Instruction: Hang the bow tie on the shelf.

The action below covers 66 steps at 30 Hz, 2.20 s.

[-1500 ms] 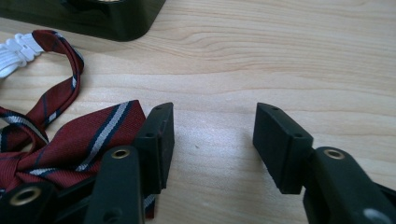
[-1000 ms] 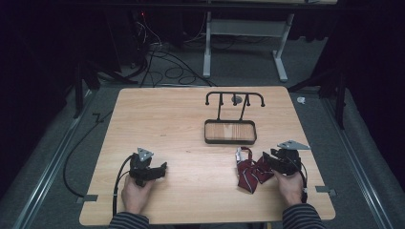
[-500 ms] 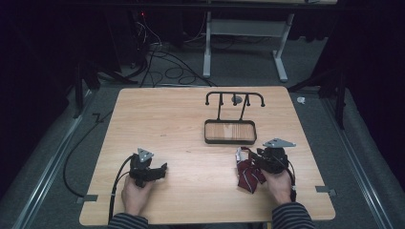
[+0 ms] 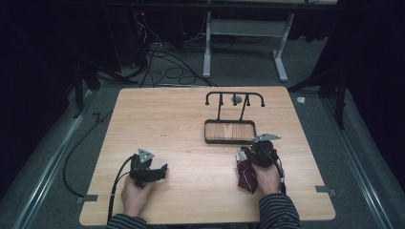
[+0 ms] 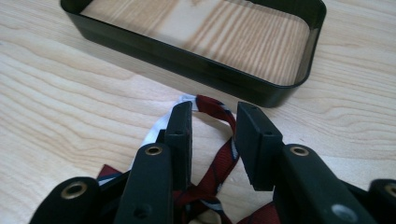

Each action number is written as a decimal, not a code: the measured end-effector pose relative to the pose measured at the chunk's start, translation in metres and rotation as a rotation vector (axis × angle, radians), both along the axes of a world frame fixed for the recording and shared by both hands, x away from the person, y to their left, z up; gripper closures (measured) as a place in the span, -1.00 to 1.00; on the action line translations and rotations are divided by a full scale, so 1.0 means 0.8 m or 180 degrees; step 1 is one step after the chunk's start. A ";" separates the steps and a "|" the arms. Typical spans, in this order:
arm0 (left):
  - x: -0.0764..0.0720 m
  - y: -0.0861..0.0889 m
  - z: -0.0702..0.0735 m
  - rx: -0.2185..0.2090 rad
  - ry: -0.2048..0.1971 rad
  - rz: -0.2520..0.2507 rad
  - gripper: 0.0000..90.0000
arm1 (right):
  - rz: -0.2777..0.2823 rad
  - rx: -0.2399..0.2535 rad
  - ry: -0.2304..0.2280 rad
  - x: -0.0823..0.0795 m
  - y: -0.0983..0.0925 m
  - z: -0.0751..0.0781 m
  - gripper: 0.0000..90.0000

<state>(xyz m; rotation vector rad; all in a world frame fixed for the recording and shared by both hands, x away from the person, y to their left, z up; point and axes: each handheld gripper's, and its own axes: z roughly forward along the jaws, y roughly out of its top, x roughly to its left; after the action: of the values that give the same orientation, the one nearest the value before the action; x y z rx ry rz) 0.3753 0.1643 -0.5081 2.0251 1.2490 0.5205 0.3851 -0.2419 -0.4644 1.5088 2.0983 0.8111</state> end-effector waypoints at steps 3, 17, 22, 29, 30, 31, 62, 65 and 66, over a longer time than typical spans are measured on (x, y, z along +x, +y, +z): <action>-0.001 0.000 0.000 0.0003 0.0011 -0.0020 -0.61 | -0.0029 -0.0020 0.0018 0.005 -0.004 -0.004 0.52; -0.002 -0.003 0.000 0.0000 0.0004 -0.0082 -0.61 | 0.0013 0.0018 0.0086 0.022 -0.015 -0.027 0.62; -0.002 -0.003 0.000 -0.0001 0.0008 -0.0077 -0.61 | 0.0109 -0.0030 0.0122 0.020 -0.017 -0.031 0.79; -0.002 -0.003 0.000 0.0002 0.0005 -0.0078 -0.61 | 0.0215 0.0008 0.0048 0.014 -0.020 -0.035 0.98; -0.002 -0.003 0.000 0.0002 0.0005 -0.0078 -0.61 | 0.0215 0.0008 0.0048 0.014 -0.020 -0.035 0.98; -0.003 -0.003 0.000 0.0002 0.0008 -0.0080 -0.61 | 0.0239 0.0041 0.0029 0.011 -0.022 -0.035 0.99; -0.003 -0.003 0.000 0.0004 0.0011 -0.0082 -0.61 | 0.0546 0.0266 -0.0472 -0.021 -0.019 0.027 1.00; -0.003 -0.003 0.000 0.0004 0.0011 -0.0082 -0.61 | 0.0583 0.0256 -0.0503 -0.022 -0.016 0.033 1.00; -0.003 -0.003 0.000 0.0004 0.0011 -0.0082 -0.61 | 0.0583 0.0256 -0.0503 -0.022 -0.016 0.033 1.00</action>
<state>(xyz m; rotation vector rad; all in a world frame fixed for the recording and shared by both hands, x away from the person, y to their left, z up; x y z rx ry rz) 0.3725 0.1620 -0.5079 2.0413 1.2231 0.5058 0.3674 -0.2549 -0.4382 1.2588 2.1288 1.0566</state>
